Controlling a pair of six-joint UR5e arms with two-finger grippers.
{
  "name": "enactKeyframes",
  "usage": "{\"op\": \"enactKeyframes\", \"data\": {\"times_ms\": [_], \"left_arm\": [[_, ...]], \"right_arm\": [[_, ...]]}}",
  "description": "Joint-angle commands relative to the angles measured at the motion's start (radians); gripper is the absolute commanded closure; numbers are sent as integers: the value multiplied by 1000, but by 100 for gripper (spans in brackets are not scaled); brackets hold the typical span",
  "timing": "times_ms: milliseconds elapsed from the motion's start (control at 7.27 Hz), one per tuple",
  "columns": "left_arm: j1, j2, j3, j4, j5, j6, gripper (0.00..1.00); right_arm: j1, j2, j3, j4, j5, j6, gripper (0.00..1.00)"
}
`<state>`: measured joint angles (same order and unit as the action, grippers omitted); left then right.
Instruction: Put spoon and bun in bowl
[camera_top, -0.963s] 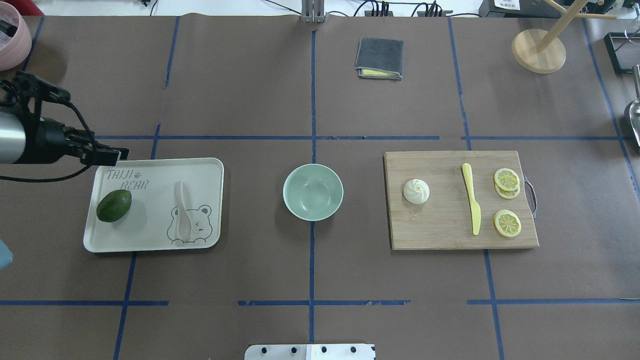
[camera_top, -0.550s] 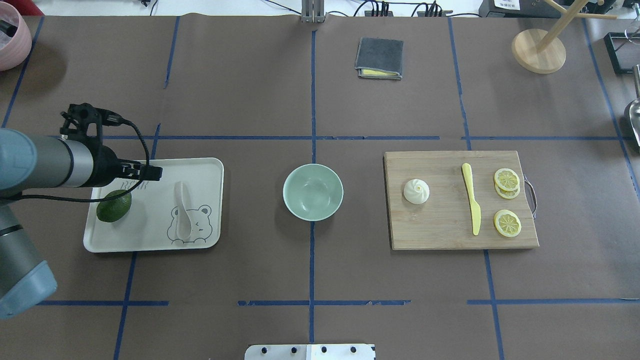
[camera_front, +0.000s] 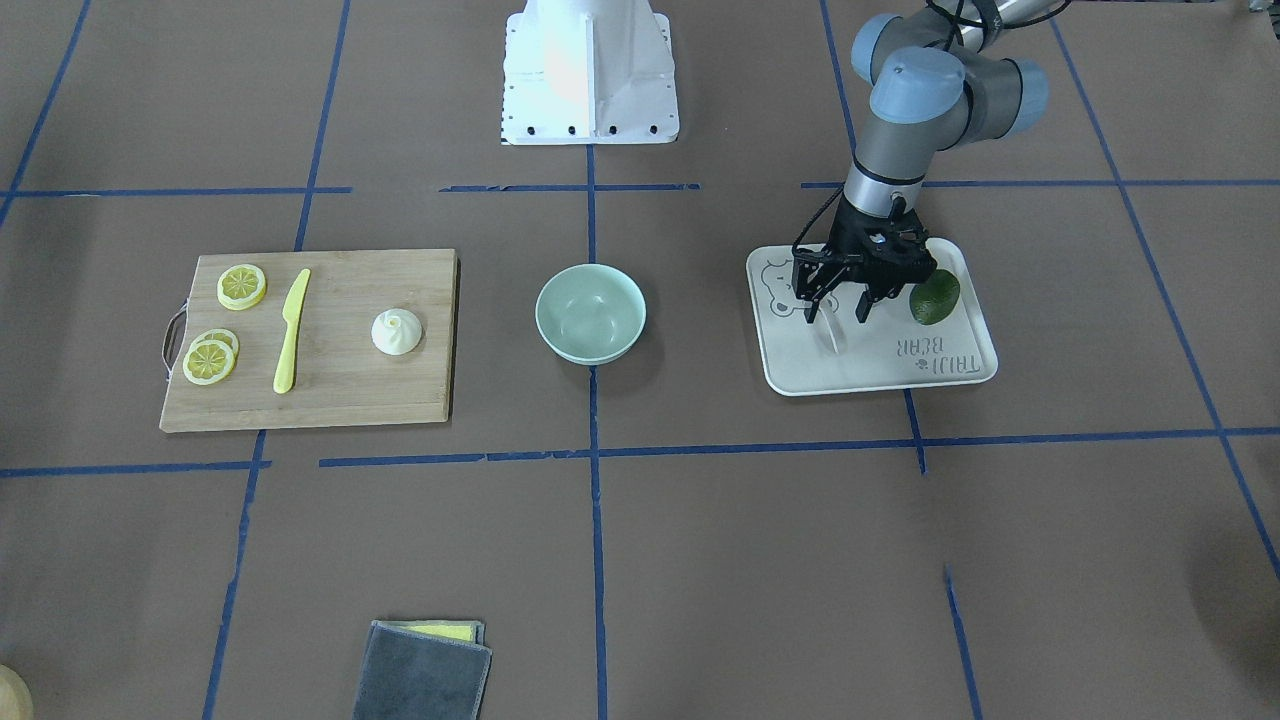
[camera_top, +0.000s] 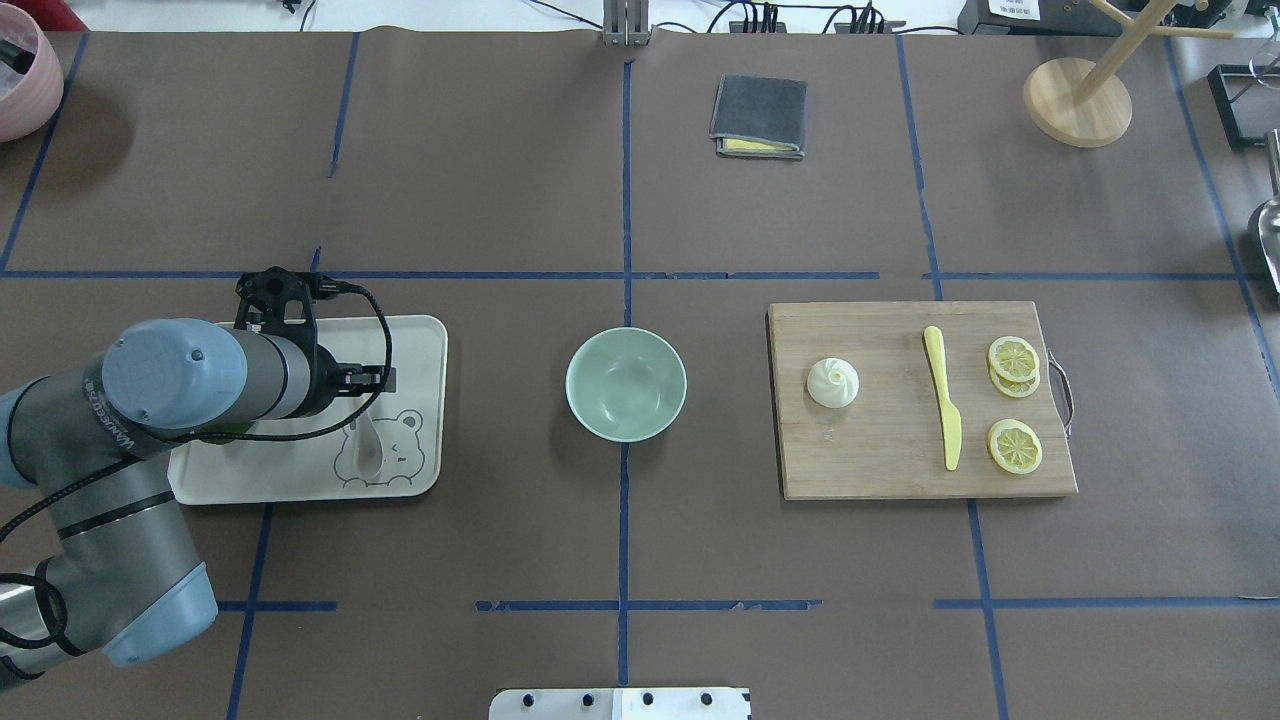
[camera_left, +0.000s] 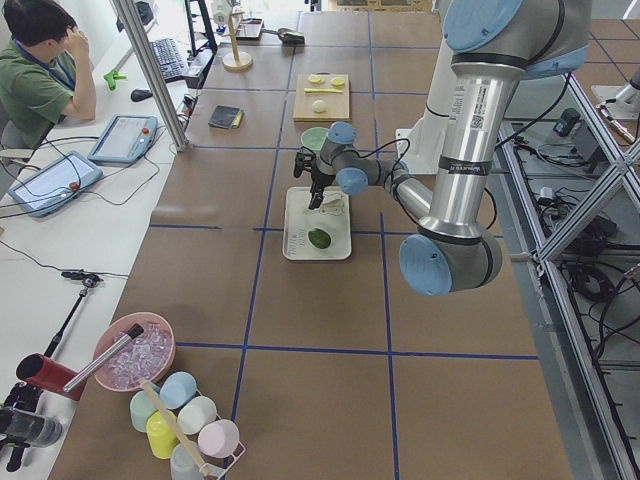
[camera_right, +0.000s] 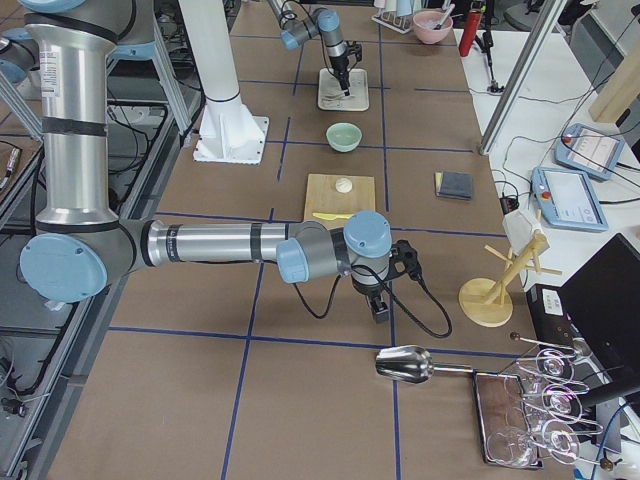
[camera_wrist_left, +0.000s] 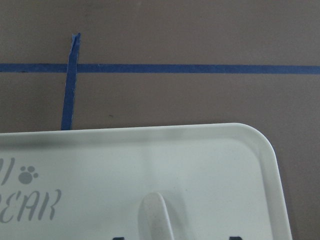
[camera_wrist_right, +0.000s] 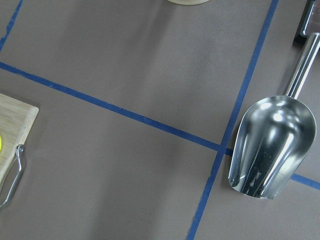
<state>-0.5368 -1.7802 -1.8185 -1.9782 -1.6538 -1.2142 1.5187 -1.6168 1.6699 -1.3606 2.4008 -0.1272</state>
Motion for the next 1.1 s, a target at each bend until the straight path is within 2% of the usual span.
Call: {"op": "enactKeyframes", "data": {"times_ms": [0,275,413,550,688,963], "left_arm": [[17,-1,18,1,6,-4,28],[29,-1,19,1,8,-4,30],[32,-1,19,2,8,-4,36],[32,-2,16,2,8,-5,60],[31,-2,16,5,8,-5,98],[26,-1,4,6,8,-5,100]], "right_arm": [[0,0,-2,0,0,0,0],[0,0,-2,0,0,0,0],[0,0,1,0,0,0,0],[0,0,1,0,0,0,0],[0,0,1,0,0,0,0],[0,0,1,0,0,0,0]]}}
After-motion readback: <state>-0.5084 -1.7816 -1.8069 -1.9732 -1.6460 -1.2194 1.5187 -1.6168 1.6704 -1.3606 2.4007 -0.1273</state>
